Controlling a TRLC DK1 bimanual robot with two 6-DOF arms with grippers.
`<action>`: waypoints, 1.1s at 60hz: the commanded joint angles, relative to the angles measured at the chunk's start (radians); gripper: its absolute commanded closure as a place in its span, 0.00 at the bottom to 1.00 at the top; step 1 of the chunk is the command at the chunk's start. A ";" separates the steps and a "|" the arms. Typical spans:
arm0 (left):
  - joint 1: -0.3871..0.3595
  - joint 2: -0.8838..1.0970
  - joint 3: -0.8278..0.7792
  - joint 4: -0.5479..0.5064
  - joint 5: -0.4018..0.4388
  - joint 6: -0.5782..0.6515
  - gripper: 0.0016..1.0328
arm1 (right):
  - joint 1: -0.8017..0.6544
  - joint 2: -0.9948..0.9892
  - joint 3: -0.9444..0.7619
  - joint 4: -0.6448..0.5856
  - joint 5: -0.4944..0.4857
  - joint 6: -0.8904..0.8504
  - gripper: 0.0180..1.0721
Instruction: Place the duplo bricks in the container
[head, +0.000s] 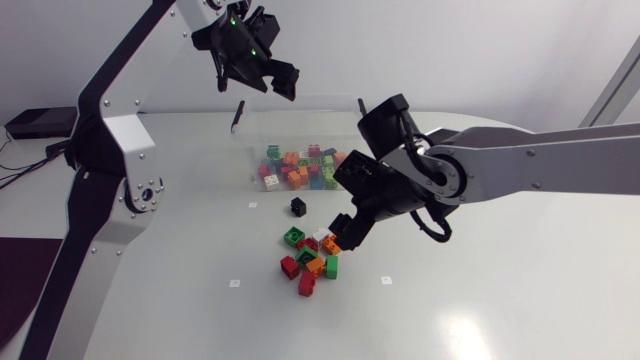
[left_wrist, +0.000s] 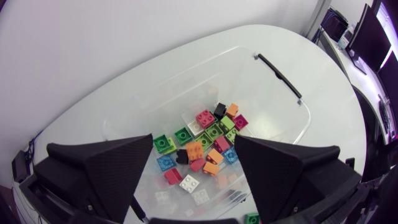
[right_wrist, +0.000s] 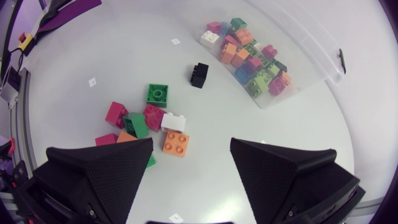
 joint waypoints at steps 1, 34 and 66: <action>0.008 -0.046 -0.084 -0.019 -0.001 -0.045 0.04 | 0.009 -0.021 -0.030 -0.011 0.007 0.023 0.14; 0.012 -0.380 -0.569 -0.035 0.046 -0.077 0.04 | 0.076 0.075 -0.002 -0.022 0.079 0.089 0.14; -0.034 -0.739 -1.239 0.341 0.017 -0.039 0.04 | 0.064 0.255 0.099 -0.041 0.108 0.125 0.14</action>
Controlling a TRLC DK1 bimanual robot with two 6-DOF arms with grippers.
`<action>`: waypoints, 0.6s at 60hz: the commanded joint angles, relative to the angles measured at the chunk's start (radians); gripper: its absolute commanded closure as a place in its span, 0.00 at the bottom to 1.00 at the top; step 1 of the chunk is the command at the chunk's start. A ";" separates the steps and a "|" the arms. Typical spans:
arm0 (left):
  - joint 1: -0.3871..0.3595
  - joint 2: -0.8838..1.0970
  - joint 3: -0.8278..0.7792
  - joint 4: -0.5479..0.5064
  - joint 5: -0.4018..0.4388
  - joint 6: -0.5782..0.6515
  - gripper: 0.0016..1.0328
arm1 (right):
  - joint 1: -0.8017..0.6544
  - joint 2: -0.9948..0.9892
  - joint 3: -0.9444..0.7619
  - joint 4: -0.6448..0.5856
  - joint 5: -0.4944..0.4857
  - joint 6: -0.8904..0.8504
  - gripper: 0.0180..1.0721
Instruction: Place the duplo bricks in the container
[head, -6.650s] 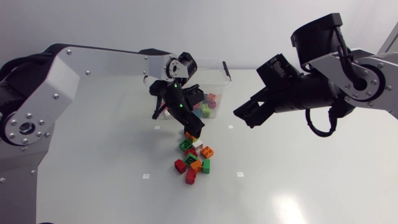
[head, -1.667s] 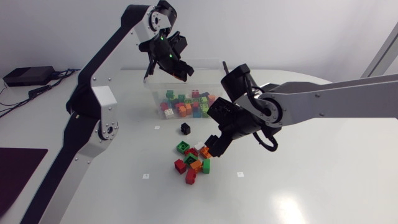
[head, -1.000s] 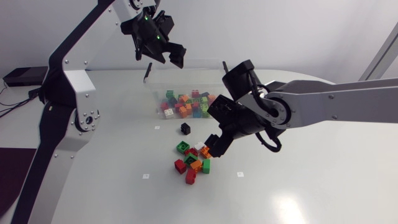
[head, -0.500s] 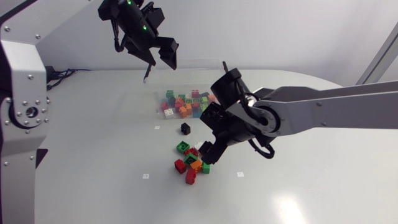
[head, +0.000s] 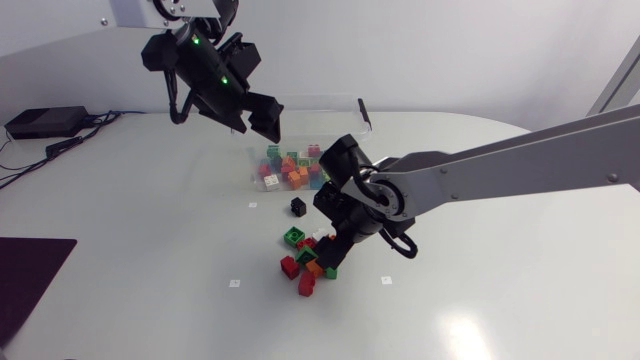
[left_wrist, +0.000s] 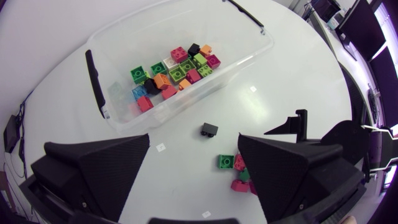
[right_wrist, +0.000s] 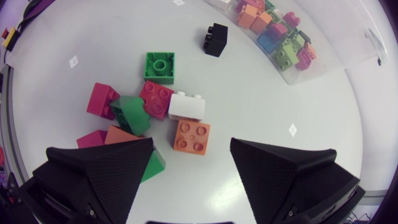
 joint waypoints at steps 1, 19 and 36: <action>-0.003 -0.062 -0.093 0.047 -0.009 0.010 0.04 | -0.010 0.037 0.032 -0.020 0.008 0.020 0.14; -0.037 -0.162 -0.329 0.167 -0.027 0.099 0.04 | -0.023 0.101 0.069 -0.034 0.008 0.026 0.19; -0.099 -0.211 -0.474 0.232 -0.021 0.185 0.04 | -0.023 0.130 0.071 -0.046 0.008 0.029 0.47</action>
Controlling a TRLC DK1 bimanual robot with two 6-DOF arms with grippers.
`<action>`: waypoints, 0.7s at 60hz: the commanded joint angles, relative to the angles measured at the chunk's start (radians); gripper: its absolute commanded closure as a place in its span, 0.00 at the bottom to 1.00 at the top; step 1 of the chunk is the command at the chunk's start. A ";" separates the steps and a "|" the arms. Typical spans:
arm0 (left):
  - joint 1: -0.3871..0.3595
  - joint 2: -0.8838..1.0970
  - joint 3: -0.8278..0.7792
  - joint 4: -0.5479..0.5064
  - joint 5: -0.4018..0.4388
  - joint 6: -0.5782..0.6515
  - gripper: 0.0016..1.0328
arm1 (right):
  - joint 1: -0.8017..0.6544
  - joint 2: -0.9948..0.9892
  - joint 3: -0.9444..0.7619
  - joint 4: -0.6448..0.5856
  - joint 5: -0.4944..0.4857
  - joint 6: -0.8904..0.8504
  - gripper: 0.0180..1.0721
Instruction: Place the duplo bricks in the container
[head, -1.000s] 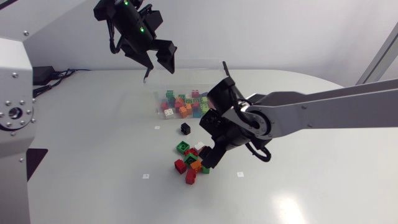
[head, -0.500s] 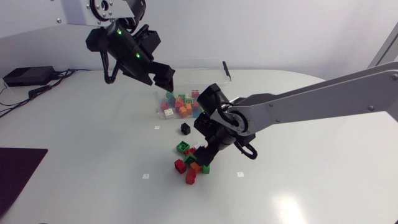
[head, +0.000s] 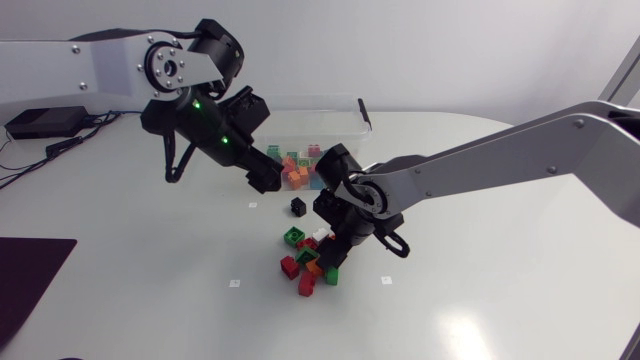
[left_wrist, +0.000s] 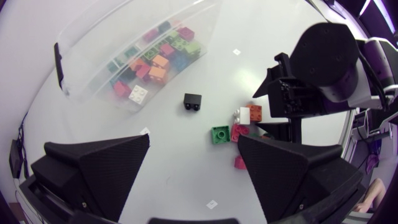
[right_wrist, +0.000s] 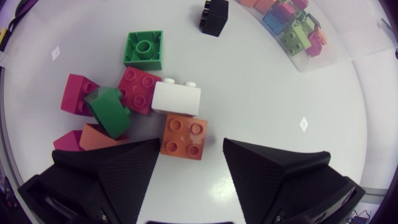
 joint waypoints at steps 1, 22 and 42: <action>-0.030 -0.026 -0.060 0.022 0.002 0.046 0.04 | -0.006 0.026 0.014 -0.015 0.001 0.027 0.51; -0.070 -0.016 -0.172 0.139 0.022 0.095 0.04 | -0.035 -0.057 -0.015 -0.021 -0.011 0.024 0.72; -0.065 0.074 -0.218 0.291 0.048 0.193 0.04 | -0.110 -0.241 -0.084 -0.027 -0.090 0.001 0.72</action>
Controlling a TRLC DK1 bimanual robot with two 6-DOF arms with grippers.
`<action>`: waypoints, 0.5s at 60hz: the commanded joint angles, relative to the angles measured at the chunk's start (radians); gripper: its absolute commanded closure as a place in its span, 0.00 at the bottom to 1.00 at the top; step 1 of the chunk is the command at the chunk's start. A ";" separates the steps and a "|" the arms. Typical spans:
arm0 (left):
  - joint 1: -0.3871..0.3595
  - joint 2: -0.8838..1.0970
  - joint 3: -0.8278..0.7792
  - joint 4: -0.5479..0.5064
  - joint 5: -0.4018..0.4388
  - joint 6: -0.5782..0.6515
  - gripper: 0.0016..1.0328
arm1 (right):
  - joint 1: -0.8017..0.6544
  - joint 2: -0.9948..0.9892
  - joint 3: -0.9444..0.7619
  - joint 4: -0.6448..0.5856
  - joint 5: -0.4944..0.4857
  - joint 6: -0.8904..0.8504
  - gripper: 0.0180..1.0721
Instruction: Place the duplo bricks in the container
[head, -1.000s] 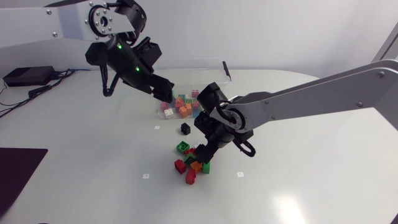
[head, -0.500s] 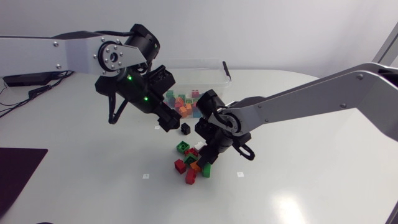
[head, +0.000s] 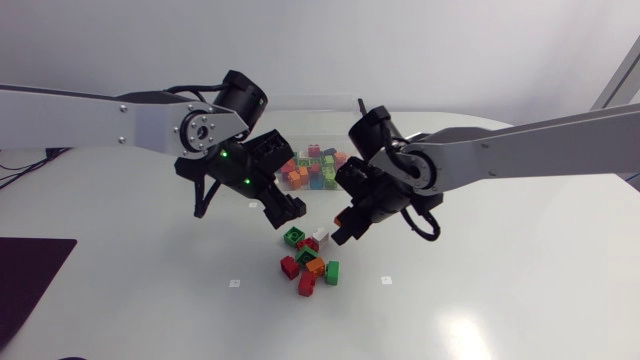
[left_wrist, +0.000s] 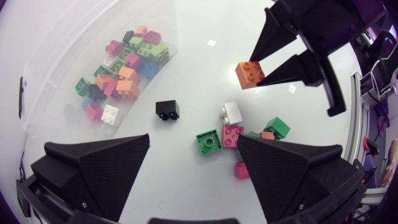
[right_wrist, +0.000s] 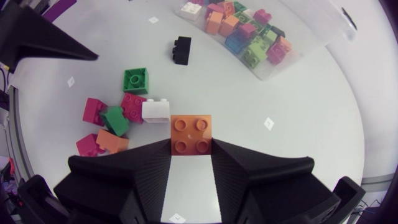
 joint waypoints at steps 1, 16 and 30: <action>0.004 0.049 -0.024 0.020 0.017 0.041 0.04 | -0.023 -0.059 -0.039 -0.012 -0.019 -0.001 0.72; 0.015 0.134 0.024 0.048 0.039 0.066 0.04 | -0.082 -0.225 -0.036 -0.046 -0.080 -0.027 0.72; 0.046 0.193 0.062 0.068 0.042 0.066 0.04 | -0.112 -0.294 0.025 -0.080 -0.111 -0.035 0.72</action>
